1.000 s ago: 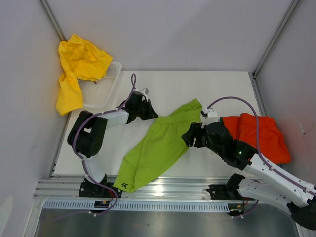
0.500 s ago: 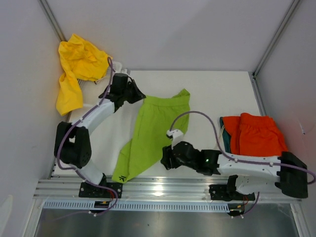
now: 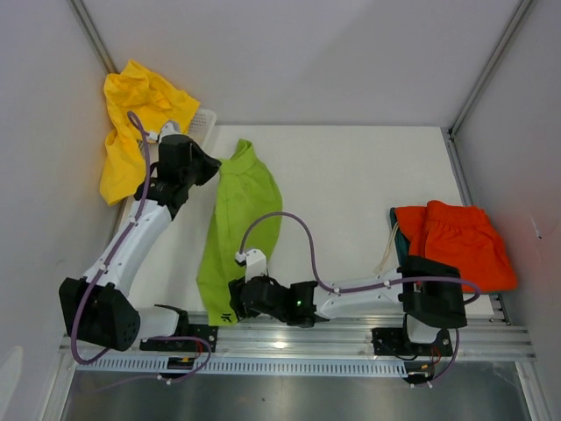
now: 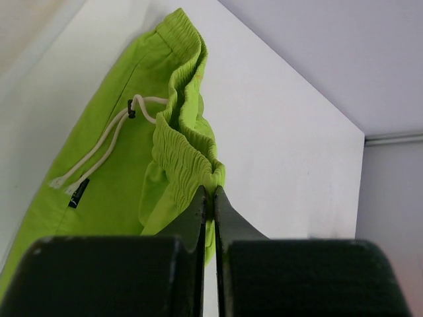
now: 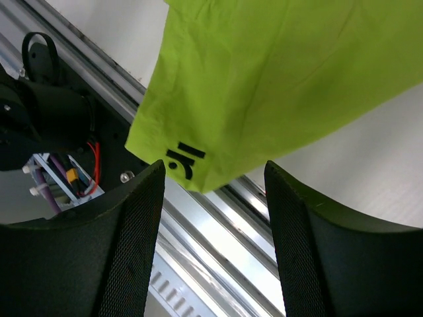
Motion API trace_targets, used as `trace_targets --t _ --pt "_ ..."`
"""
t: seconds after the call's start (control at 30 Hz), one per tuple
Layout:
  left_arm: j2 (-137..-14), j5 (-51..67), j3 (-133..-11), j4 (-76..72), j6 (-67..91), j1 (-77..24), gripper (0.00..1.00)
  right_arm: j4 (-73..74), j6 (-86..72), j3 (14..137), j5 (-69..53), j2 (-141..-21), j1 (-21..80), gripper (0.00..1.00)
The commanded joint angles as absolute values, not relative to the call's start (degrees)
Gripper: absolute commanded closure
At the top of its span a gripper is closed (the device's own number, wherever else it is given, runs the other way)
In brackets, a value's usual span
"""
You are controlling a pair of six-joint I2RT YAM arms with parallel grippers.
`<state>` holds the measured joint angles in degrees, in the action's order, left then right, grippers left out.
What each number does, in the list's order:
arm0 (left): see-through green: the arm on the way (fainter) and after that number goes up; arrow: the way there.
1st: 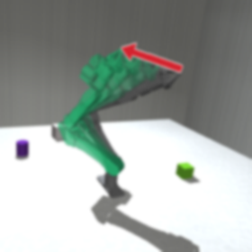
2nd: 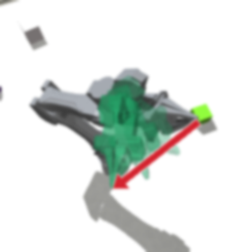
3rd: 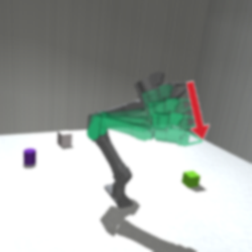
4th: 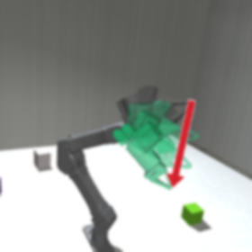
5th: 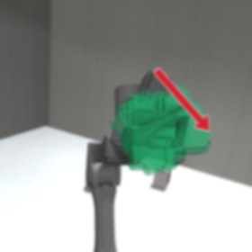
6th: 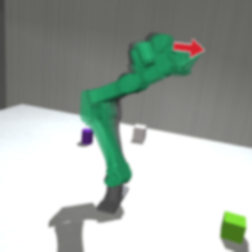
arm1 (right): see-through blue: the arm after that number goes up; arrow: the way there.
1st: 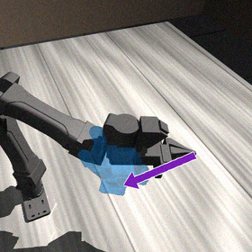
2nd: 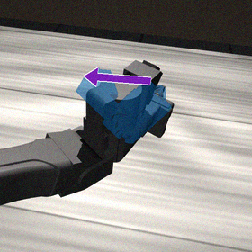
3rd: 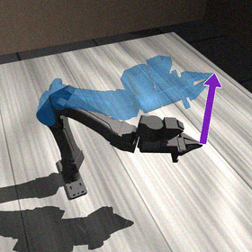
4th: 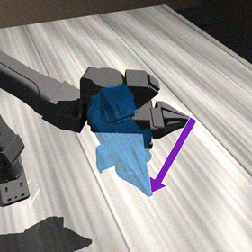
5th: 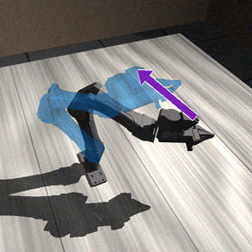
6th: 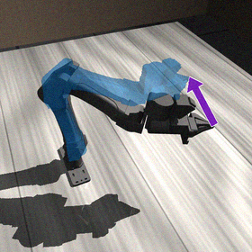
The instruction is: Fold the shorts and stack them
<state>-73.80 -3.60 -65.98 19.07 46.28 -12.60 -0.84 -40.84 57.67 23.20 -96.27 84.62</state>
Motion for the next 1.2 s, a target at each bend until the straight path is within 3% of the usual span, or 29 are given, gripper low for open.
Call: trace_targets --t 0.0,0.37,0.5,0.6,0.67,0.7,0.8,0.83,1.0,1.1,1.17 --pt "-70.5 -6.3 -65.7 20.1 48.6 -11.5 1.00 -3.6 -46.0 63.0 27.1 -100.2 85.9 0.36" --pt "-68.7 -5.6 -65.9 19.7 48.4 -9.8 1.00 3.0 -56.5 66.3 31.8 -107.5 88.9 0.41" --pt "-69.0 -5.9 -67.0 20.3 47.7 -9.3 1.00 6.2 -60.3 66.1 35.1 -108.0 90.6 0.51" --pt "-68.7 -5.9 -67.8 20.6 47.8 -8.9 1.00 3.7 -59.5 66.0 35.1 -109.1 90.1 0.53" --pt "-68.1 -5.7 -67.8 20.3 47.9 -8.9 1.00 3.2 -58.7 66.5 35.5 -109.8 88.9 0.63" --pt "-67.9 -5.6 -67.7 20.1 48.0 -8.9 1.00 4.1 -58.6 67.0 35.3 -110.3 88.3 0.78" --pt "-68.0 -6.5 -68.9 21.4 47.3 -8.7 1.00 9.2 -58.4 67.4 36.5 -109.5 86.9 0.99" --pt "-68.1 -6.9 -70.3 22.0 46.3 -8.5 1.00 10.5 -56.8 66.9 37.6 -107.3 86.5 1.00" --pt "-68.3 -7.0 -73.3 24.1 44.4 -6.6 1.00 17.3 -42.1 59.3 41.8 -93.0 81.7 1.00" --pt "-67.8 -7.3 -73.4 23.9 43.4 -6.3 1.00 15.1 -33.3 54.4 30.8 -84.7 75.1 1.00" --pt "-67.8 -7.1 -72.8 23.8 43.2 -6.3 1.00 14.9 -33.8 53.0 28.0 -82.5 73.4 0.84"
